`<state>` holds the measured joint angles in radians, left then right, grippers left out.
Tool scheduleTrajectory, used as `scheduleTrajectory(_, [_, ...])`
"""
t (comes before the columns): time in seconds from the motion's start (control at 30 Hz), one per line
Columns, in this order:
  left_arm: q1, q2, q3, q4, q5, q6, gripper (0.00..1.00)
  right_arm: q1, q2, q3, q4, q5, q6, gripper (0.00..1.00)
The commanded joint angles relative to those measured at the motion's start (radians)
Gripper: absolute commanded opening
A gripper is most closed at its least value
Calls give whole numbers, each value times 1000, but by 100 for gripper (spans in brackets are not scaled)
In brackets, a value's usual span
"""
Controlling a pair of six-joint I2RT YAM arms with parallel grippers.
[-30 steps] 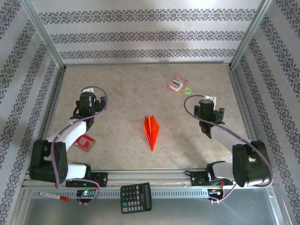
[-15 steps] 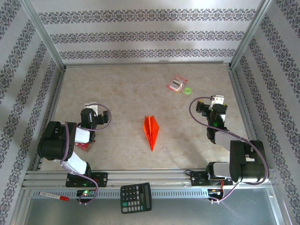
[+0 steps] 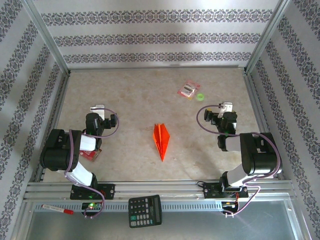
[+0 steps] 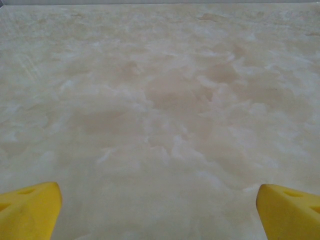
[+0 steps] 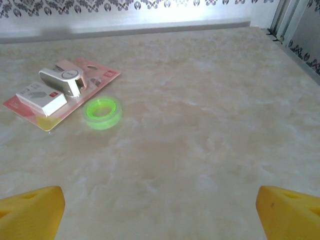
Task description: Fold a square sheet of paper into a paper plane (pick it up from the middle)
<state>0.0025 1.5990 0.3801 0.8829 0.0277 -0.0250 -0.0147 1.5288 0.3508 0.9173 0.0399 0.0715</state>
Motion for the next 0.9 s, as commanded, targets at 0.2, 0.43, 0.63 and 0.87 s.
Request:
scheduleTrajectory(0.2, [11, -8, 10, 56, 22, 25, 100, 33, -6, 25, 17, 13, -39, 98])
scheduleTrajectory(0.43, [11, -8, 11, 54, 22, 25, 100, 33, -6, 25, 17, 15, -38, 98])
scheduleTrajectory(0.63, [11, -8, 10, 56, 22, 25, 100, 33, -5, 27, 15, 14, -38, 98])
scheduleTrajectory(0.87, [11, -7, 10, 55, 22, 25, 100, 49, -7, 22, 21, 9, -63, 98])
